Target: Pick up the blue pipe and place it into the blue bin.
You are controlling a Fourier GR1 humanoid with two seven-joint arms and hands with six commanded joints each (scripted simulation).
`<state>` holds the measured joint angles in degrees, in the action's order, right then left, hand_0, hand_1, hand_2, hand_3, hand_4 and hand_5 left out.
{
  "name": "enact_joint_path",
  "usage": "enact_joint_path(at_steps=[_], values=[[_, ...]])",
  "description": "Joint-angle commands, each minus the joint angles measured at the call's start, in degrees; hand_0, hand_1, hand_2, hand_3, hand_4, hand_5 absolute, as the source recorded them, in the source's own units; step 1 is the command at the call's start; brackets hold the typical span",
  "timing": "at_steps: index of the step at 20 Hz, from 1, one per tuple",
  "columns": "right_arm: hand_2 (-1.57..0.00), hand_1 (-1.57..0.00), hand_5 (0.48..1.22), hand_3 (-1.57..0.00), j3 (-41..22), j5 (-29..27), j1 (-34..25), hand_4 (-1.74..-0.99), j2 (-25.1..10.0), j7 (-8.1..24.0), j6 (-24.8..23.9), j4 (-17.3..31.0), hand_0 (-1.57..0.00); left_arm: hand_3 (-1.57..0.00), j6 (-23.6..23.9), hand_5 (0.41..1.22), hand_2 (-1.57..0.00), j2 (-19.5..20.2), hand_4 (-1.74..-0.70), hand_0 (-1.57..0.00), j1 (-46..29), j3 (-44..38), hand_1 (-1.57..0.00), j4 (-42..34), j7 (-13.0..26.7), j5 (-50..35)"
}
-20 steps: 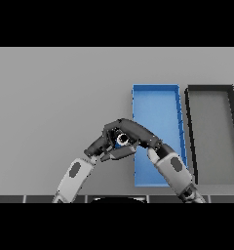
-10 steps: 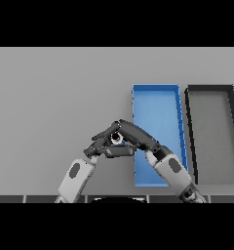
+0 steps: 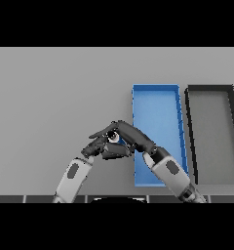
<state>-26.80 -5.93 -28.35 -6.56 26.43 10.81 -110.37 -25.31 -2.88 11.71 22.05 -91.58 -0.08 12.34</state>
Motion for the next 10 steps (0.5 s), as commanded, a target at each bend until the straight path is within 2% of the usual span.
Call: enact_joint_path(at_steps=[1, 3, 5, 7, 10], values=[[-1.57, -1.57, 1.214, -1.56, -0.17, 0.33, -0.01, -1.739, -0.14, 0.83, -0.39, -0.34, -1.57, -0.30, 0.06, 1.029, -0.34, -0.43, -1.08, -0.38, -0.11, -0.16, -0.35, -0.08, 0.91, 0.13], [-1.57, -1.57, 1.217, -1.57, -0.63, 1.07, -0.36, -1.740, -0.08, 0.71, -1.07, -0.26, -1.57, -0.19, 0.11, 0.848, -0.22, -0.52, -1.02, -0.24, -0.25, -0.76, -0.22, 0.11, 2.76, -0.31], [-1.57, -1.57, 1.218, -1.57, -0.54, 1.04, -0.50, -1.740, -0.43, 0.44, -1.62, -0.59, -1.57, -0.12, -0.15, 0.704, -0.14, -0.62, -0.98, -0.16, -0.49, -1.35, -0.14, 0.54, 3.18, -1.20], [-1.57, -1.57, 1.219, -1.57, -0.81, 0.42, 0.01, -1.740, -0.69, 0.52, -1.50, -0.46, -1.57, -0.08, 0.01, 0.603, -0.09, -1.18, -0.97, -0.10, -0.59, -1.92, -0.09, 0.39, 5.11, -2.13], [-1.57, -1.57, 1.220, -1.57, -0.27, -1.43, 0.06, -1.741, -0.29, -0.61, -2.06, -0.57, -1.57, -0.04, 1.37, 0.513, -0.04, -1.37, -0.95, -0.05, -0.72, -1.29, -0.05, 0.74, 4.82, -0.16]])
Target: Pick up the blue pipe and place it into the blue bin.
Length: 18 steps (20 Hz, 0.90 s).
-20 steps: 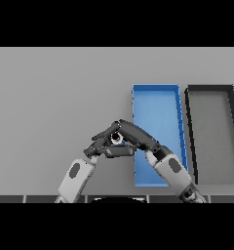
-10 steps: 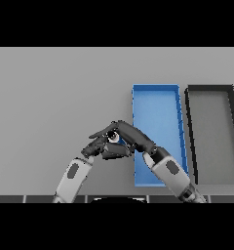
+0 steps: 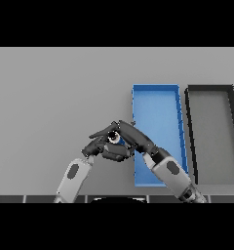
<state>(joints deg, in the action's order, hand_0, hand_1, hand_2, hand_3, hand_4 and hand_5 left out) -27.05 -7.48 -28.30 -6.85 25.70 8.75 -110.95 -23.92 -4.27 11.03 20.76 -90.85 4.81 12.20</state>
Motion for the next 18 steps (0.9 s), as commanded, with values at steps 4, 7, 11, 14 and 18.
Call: enact_joint_path(at_steps=[4, 7, 11, 14, 18], values=[[-1.57, -1.57, 1.221, -1.57, 3.05, -7.01, -2.53, -1.741, 1.46, 3.35, -2.57, -1.43, -1.57, -0.02, -0.26, 0.474, -0.02, 0.52, -0.92, -0.02, -0.32, -0.19, -0.02, 0.60, 0.41, 0.14], [-1.57, -1.57, 1.221, -1.57, 8.11, -13.95, -9.17, -1.741, 0.30, 8.02, -5.43, -2.73, -1.57, -0.01, -0.44, 0.456, -0.01, 0.05, -0.91, -0.01, -0.35, 0.45, -0.01, -0.13, 0.98, 0.13], [-1.57, -1.57, 1.221, -1.57, 15.50, -23.47, -21.20, -1.741, -4.59, 8.45, -7.42, 0.77, -1.57, 0.00, -1.08, 0.437, 0.00, 0.60, -0.91, 0.00, -0.12, -0.42, 0.00, 0.40, 2.02, -0.56], [-1.57, -1.57, 1.221, -1.57, 20.30, -21.25, -25.75, -1.741, -9.24, 7.25, -11.49, 3.62, -1.57, 0.00, -0.71, 0.432, 0.00, 0.20, -0.90, 0.00, 0.32, -0.37, 0.00, 0.40, 3.01, -0.27], [-1.57, -1.57, 1.221, -1.57, 26.32, -20.53, -27.51, -1.741, -16.01, 9.15, -13.06, 9.53, -1.57, 0.00, -0.56, 0.421, 0.00, 0.80, -0.89, 0.00, -0.01, -0.34, 0.00, 0.36, 1.87, 0.27]])
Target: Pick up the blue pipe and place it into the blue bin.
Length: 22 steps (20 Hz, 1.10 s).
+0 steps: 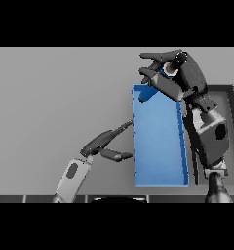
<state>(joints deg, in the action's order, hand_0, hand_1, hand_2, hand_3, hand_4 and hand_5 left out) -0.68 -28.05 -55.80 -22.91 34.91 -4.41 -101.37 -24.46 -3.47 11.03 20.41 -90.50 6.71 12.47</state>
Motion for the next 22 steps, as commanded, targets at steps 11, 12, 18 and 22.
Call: enact_joint_path(at_steps=[11, 12, 18, 22], values=[[-1.57, -1.57, 1.221, -1.57, 4.52, 1.09, 25.24, -1.741, -6.22, 0.00, -1.26, -3.05, -1.57, 0.00, 0.01, 0.421, 0.00, 0.78, -0.87, 0.00, -0.56, 0.37, 0.00, -0.01, -1.62, 0.55], [-1.57, -1.57, 1.221, -1.57, 4.20, 1.03, 28.19, -1.741, -6.62, 0.03, -2.01, -4.12, -1.57, 0.00, -0.03, 0.422, 0.00, 0.61, -0.87, 0.00, -1.07, 0.50, 0.00, -0.20, -1.96, 0.27], [-1.57, -1.57, 1.221, -1.57, -3.38, -1.23, 41.84, -1.741, -12.33, 0.01, -15.22, -8.53, -1.57, 0.00, 0.23, 0.427, 0.00, 0.59, -0.88, 0.00, -2.38, 1.09, 0.00, -2.06, -0.76, 0.17], [-1.57, -1.57, 1.221, -1.26, -11.76, -3.43, 45.31, -1.741, -18.73, 0.01, -26.07, -7.98, -1.57, 0.00, -0.02, 0.420, 0.00, 0.90, -0.89, 0.00, -1.88, 0.86, 0.00, -1.61, -0.22, 0.14]])
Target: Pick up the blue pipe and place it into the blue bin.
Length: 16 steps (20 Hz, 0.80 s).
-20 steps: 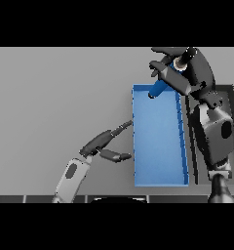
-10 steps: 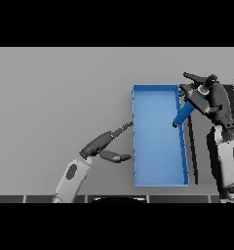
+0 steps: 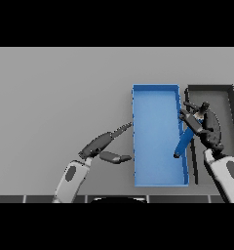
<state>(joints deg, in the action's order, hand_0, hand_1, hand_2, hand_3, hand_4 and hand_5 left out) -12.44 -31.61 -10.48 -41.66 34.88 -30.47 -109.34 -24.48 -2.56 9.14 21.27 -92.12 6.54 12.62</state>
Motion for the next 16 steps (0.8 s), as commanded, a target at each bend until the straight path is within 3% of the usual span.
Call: enact_joint_path(at_steps=[1, 4, 5, 7, 9, 12, 14, 16], values=[[-1.57, -1.57, 1.221, -1.13, -2.46, -1.17, 0.85, -1.741, -2.72, 0.03, -2.02, 0.04, -1.57, 0.00, 0.01, 0.420, 0.00, -0.08, -0.89, 0.00, -0.17, 0.00, 0.00, -0.45, 0.17, -0.24], [-1.57, -1.55, 1.221, -0.85, -11.24, -4.40, -0.75, -1.741, -7.39, 0.02, -9.48, 3.06, -1.57, 0.00, -0.27, 0.421, 0.00, 0.27, -0.88, 0.00, -0.29, 0.23, 0.00, 0.42, -0.64, 0.23], [-1.34, -1.34, 1.221, -0.79, -14.11, -6.81, -2.05, -1.678, -8.98, 0.06, -11.05, 4.56, -1.46, 0.00, -0.14, 0.421, 0.00, 0.38, -0.88, 0.00, -0.60, 0.22, 0.00, 0.08, -0.57, 0.28], [-0.86, -0.85, 1.221, -0.50, -19.31, -11.98, -4.88, -1.503, -13.04, 0.06, -13.26, 6.15, -0.94, 0.00, -0.27, 0.422, 0.00, 0.23, -0.88, 0.00, -0.68, 0.31, 0.00, -0.25, -0.74, 0.02], [-0.55, -0.55, 1.221, -0.32, -22.50, -13.95, -6.50, -1.337, -15.39, 0.06, -11.69, 6.60, -0.60, 0.00, -0.15, 0.427, 0.00, -0.03, -0.88, 0.00, -0.44, 0.40, 0.00, -0.37, -0.20, 0.07], [-0.28, -0.28, 1.084, -0.16, -30.49, -13.72, -12.72, -1.175, -18.97, -0.63, -7.89, 8.19, -0.31, 0.00, 0.00, 0.429, 0.00, -0.16, -0.88, 0.00, -0.40, 0.51, 0.00, -0.57, 0.44, 0.24], [-0.18, -0.18, 0.979, -0.10, -34.75, -14.21, -15.49, -1.110, -20.99, -0.09, -4.94, 9.45, -0.20, 0.00, -0.30, 0.428, 0.00, 0.41, -0.89, 0.00, -1.23, 0.46, 0.00, -1.59, 0.07, -0.19], [-0.11, -0.11, 0.898, -0.07, -37.16, -16.11, -16.38, -1.078, -22.02, 0.07, -5.00, 9.70, -0.12, 0.00, -0.06, 0.426, 0.00, -0.10, -0.89, 0.00, -1.05, 0.71, 0.00, -1.15, 0.57, 0.09]])
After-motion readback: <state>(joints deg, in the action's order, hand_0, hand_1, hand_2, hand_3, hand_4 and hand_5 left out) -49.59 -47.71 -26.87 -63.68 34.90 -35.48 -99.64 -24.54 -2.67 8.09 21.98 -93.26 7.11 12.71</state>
